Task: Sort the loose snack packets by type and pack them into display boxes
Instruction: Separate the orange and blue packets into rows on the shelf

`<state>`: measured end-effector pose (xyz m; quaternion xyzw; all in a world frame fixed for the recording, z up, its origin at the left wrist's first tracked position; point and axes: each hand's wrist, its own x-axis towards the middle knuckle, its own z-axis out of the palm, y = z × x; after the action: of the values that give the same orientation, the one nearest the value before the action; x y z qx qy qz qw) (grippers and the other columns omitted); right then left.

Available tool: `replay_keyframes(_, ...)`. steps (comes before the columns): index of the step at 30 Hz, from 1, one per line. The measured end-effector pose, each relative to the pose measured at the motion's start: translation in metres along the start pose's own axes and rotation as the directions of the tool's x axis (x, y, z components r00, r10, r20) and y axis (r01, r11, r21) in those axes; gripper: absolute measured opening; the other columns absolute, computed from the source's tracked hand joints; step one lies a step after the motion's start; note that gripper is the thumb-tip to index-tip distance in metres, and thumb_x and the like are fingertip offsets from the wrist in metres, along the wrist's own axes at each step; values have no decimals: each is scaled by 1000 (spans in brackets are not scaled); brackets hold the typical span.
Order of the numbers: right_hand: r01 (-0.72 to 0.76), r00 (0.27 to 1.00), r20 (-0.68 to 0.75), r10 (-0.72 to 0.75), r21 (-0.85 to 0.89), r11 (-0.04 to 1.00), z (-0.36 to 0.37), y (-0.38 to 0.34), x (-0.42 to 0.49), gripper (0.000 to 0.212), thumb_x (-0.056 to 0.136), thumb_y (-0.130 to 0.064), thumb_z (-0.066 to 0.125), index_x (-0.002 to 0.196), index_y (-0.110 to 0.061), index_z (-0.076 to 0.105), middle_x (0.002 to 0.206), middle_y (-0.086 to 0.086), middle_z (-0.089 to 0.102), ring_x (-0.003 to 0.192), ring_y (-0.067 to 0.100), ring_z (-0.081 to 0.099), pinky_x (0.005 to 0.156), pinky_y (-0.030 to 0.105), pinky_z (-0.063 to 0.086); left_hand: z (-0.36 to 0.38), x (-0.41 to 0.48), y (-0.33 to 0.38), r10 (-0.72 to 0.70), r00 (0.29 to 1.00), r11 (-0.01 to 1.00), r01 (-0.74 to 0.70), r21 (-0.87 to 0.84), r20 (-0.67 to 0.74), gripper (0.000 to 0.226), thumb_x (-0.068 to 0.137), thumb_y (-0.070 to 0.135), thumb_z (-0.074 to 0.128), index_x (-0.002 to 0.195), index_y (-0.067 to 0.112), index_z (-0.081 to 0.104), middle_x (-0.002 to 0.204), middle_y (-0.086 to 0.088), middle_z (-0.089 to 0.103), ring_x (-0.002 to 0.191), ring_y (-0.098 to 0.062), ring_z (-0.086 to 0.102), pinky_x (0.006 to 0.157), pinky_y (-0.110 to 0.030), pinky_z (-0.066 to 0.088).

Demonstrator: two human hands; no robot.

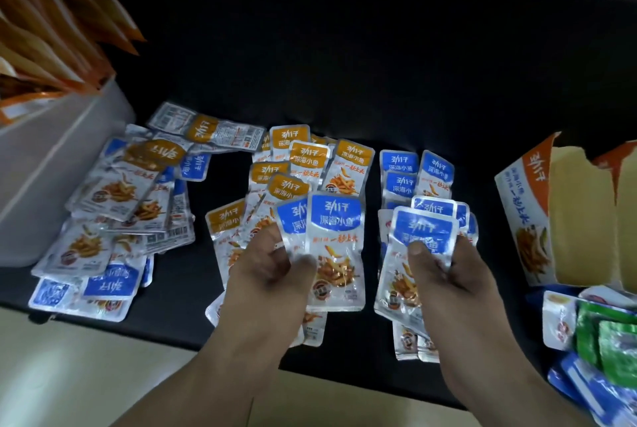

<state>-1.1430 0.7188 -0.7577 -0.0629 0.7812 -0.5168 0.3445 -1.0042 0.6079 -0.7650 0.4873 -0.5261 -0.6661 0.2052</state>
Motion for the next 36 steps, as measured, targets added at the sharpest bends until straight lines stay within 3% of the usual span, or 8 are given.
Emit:
replay_keyframes(4,-159,986,77,148,157,975,1,-4,-1,12,98,-43,65,106,-37,73,102,-12,77,108,19,69,98,45,48,2,-2,1,19,985,999,-25,28,169,37,103,11,58,120,42,66,108,11,77,86,-10,71,71,-30,52)
replay_keyframes(8,-146,968,233,98,199,969,2,-4,-5,18,95,-37,70,113,-34,76,112,-3,78,113,25,71,108,55,47,12,-4,-8,89,970,981,-125,150,226,34,104,9,56,121,37,68,101,10,77,86,-5,72,70,-26,55)
replay_keyframes(15,-37,975,222,23,59,998,-19,4,-13,37,95,-3,66,102,-37,78,97,-2,80,92,13,77,78,34,61,31,-10,-27,178,921,887,-303,348,348,48,105,22,55,145,49,47,131,27,56,123,4,57,95,-24,56)
replay_keyframes(18,0,987,162,-5,28,1000,-34,5,-4,33,89,-6,74,110,-32,76,101,-1,80,94,18,77,89,50,60,43,-10,-20,126,898,942,-242,234,421,50,104,8,54,140,44,52,126,22,69,119,0,65,96,-29,58)
replay_keyframes(24,67,993,99,-65,-15,998,-55,8,25,37,87,1,72,110,-28,74,101,0,79,95,20,76,86,50,60,71,17,-12,109,885,925,-257,280,452,34,99,17,66,126,37,66,106,19,75,97,3,71,79,-17,58)
replay_keyframes(29,122,986,-101,-135,-125,985,-64,17,66,30,84,-6,78,104,-26,70,84,-13,76,78,8,73,61,24,55,68,28,-19,172,949,892,-263,367,263,24,96,21,70,109,41,65,98,15,69,91,5,64,77,-10,51)
replay_keyframes(32,124,980,-121,-161,-264,957,-60,29,80,36,80,-27,84,109,-35,65,93,-12,75,84,5,72,71,30,60,60,21,-22,185,950,904,-265,335,251,27,95,17,71,101,42,64,97,21,68,93,6,64,76,-8,50)
replay_keyframes(36,140,949,-155,-273,-571,809,-58,37,83,73,78,-47,81,141,-38,47,128,-7,49,130,22,47,104,46,49,52,15,-24,193,957,919,-253,301,216,24,96,17,70,110,36,69,101,22,68,97,9,62,76,-6,48)
